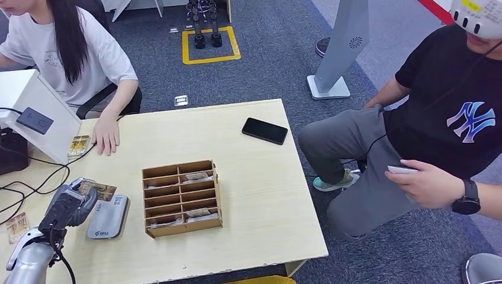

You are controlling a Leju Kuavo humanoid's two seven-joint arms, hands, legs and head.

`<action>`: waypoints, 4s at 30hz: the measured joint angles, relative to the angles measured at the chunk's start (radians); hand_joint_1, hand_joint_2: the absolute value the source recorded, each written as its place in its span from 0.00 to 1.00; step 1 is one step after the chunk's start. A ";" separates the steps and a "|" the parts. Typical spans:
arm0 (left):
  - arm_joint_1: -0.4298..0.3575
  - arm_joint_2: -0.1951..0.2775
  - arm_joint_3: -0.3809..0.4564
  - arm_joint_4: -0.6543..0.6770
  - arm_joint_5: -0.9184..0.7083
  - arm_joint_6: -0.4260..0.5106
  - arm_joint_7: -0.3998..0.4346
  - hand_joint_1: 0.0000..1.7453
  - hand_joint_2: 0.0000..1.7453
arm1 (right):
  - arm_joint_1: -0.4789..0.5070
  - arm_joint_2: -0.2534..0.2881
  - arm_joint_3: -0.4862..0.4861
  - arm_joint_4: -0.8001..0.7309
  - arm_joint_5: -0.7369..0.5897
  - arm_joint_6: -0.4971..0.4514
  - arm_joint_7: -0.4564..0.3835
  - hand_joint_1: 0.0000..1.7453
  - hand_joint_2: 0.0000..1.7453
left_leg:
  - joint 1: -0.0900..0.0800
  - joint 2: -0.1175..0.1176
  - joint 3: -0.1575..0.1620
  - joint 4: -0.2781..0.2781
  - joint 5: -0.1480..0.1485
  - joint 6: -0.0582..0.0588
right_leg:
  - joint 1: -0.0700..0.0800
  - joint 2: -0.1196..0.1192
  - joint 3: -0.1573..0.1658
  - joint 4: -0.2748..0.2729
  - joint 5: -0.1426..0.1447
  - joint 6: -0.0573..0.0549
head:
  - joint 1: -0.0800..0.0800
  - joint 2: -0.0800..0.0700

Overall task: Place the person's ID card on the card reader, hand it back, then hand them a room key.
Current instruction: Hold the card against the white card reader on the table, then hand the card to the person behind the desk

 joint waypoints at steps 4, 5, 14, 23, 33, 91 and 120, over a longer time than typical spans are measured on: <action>0.002 0.044 -0.052 0.024 -0.084 -0.001 0.009 1.00 1.00 | 0.000 0.000 -0.004 0.000 0.013 0.000 -0.003 0.00 0.00 | 0.000 0.000 0.000 0.000 0.000 0.000 | 0.000 0.000 0.000 0.000 0.000 0.000 | 0.000 0.000; 0.003 0.057 -0.067 0.031 -0.092 -0.009 0.005 1.00 1.00 | 0.000 0.000 -0.004 0.000 0.016 0.001 -0.004 0.00 0.00 | 0.000 0.000 0.000 0.000 0.000 0.000 | 0.000 0.000 0.000 0.000 0.000 0.000 | 0.000 0.000; 0.039 0.125 -0.129 0.042 -0.079 -0.045 -0.001 1.00 1.00 | 0.000 0.000 -0.009 0.000 0.033 0.004 -0.012 0.00 0.00 | 0.000 0.000 0.000 0.000 0.000 0.000 | 0.000 -0.001 0.000 0.001 0.000 0.000 | 0.000 0.000; 0.014 0.100 -0.197 0.099 -0.213 0.095 0.071 1.00 1.00 | 0.000 0.000 -0.024 0.000 0.048 0.006 -0.016 0.00 0.00 | -0.001 -0.001 0.001 0.000 0.001 0.000 | 0.000 -0.002 0.002 0.001 0.000 0.000 | 0.000 0.000; -0.017 0.080 -0.230 0.148 -0.227 0.109 0.075 1.00 1.00 | 0.000 0.000 -0.027 0.000 0.050 0.006 -0.016 0.00 0.00 | -0.001 -0.003 0.003 0.000 0.003 -0.001 | 0.000 -0.003 0.004 0.002 0.000 0.000 | 0.000 0.000; -0.144 -0.229 0.348 0.043 -0.491 0.739 -0.224 1.00 1.00 | -0.011 0.016 -0.049 -0.001 0.205 0.033 -0.021 0.00 0.00 | -0.001 -0.001 -0.009 0.001 0.009 -0.002 | -0.001 -0.001 -0.010 0.003 0.007 -0.001 | -0.001 0.000; -0.151 -0.304 0.445 0.046 -0.537 0.742 -0.225 1.00 1.00 | -0.011 0.017 -0.074 -0.001 0.216 0.038 -0.018 0.00 0.00 | -0.001 -0.001 -0.010 0.001 0.009 -0.001 | -0.001 -0.001 -0.011 0.003 0.007 -0.001 | -0.001 0.000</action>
